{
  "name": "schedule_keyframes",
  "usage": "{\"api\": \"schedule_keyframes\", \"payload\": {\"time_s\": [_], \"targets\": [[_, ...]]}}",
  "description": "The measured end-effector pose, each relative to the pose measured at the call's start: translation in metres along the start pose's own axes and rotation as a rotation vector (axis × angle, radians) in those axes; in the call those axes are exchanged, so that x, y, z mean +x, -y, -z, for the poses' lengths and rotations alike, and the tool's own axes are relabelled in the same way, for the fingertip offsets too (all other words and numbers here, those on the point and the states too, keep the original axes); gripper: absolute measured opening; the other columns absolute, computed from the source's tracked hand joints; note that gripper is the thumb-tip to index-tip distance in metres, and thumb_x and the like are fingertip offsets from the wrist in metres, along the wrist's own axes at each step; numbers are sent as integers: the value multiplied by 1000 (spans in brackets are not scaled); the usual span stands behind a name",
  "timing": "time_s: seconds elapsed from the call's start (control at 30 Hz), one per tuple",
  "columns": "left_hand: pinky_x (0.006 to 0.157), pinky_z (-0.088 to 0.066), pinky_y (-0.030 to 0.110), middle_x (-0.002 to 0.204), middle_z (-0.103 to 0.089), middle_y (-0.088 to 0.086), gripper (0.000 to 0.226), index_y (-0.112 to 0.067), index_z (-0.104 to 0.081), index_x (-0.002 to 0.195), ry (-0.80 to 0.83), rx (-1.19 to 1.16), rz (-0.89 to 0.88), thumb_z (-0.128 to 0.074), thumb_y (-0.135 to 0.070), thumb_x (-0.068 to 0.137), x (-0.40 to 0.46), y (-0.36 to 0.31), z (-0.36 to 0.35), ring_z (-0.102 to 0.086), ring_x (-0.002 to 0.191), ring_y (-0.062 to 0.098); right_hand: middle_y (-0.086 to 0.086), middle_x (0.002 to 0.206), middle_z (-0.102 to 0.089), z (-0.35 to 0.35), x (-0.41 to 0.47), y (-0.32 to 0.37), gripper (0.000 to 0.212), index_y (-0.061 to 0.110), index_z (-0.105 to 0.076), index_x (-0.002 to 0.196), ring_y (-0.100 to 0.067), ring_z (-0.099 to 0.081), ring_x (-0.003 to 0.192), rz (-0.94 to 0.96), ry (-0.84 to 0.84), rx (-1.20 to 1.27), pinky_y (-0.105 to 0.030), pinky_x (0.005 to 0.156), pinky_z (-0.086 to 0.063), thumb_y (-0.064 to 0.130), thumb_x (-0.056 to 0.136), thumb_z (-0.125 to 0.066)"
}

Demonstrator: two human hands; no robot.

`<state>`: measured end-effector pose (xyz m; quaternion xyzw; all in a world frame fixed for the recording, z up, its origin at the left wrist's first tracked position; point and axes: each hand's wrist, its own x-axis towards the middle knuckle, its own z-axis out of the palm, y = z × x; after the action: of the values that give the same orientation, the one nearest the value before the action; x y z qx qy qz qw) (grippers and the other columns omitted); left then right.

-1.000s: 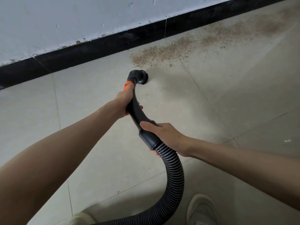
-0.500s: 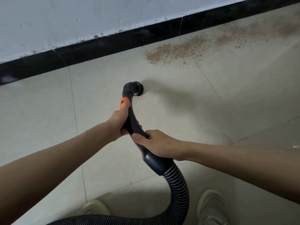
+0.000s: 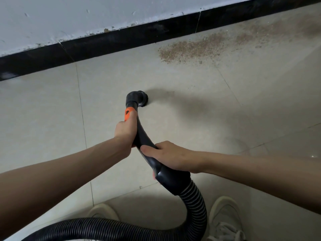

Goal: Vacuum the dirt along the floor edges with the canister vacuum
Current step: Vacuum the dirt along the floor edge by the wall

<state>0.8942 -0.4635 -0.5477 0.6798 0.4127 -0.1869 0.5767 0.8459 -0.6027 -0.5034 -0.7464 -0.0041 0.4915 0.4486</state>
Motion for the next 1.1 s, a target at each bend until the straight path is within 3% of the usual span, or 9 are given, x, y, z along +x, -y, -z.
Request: {"api": "schedule_keyframes", "payload": {"time_s": [0.07,0.13,0.3,0.43,0.53,0.67,0.87,1.1], "targets": [[84,-54,44,109,-61,17,58,-1,-52,117,-45,-40,-1,-45,-51,89,0,1,7,-62,101,37,-14,78,-64,1,3,5,42,10,-50,80,-24,-59,64,-6,42,27,-35,76,-50,48,98,-45],[72,-52,36,104,-58,11,51,-6,-50,114,-109,-56,-6,-45,-50,89,0,5,13,-60,96,32,-8,73,-63,0,5,8,43,10,-51,80,-21,-58,62,-12,61,-15,-32,72,-48,49,98,-45],[61,-48,31,88,-56,6,46,-8,-49,109,-87,-68,20,-44,-50,90,-5,26,15,-57,79,24,-12,83,-68,-12,1,-2,55,10,-55,81,-24,-62,72,-28,40,-155,-39,86,-53,60,96,-38],[57,-45,29,88,-57,6,45,-8,-50,110,13,-61,11,-47,-48,90,-8,18,1,-58,77,21,-13,83,-69,-10,-5,-7,55,12,-52,73,-27,-64,75,-17,-58,-146,-41,87,-53,60,96,-38],[64,-52,33,93,-60,8,43,-7,-50,102,87,-64,-9,-48,-48,90,-9,4,-15,-63,85,27,-15,87,-70,-3,-8,-8,53,13,-52,74,-31,-68,89,-19,-144,-101,-42,91,-52,59,97,-39],[80,-56,41,101,-61,15,40,-11,-49,85,145,-23,-20,-49,-50,90,-9,-2,-35,-65,99,34,-15,85,-70,3,-13,-17,52,14,-51,73,-31,-69,88,-33,-221,-69,-40,89,-53,58,96,-39],[88,-55,46,102,-62,18,58,0,-56,103,200,9,-46,-49,-56,88,2,-11,-54,-64,102,38,-2,69,-62,16,-7,-25,52,15,-50,68,-16,-58,63,-42,-319,-105,-27,56,-40,59,94,-40],[87,-55,46,101,-60,17,63,0,-51,114,234,3,-56,-48,-58,90,18,-25,-75,-63,104,38,0,70,-56,40,8,-28,51,16,-47,71,-13,-53,60,-53,-379,-171,-27,50,-33,61,94,-40]]}}
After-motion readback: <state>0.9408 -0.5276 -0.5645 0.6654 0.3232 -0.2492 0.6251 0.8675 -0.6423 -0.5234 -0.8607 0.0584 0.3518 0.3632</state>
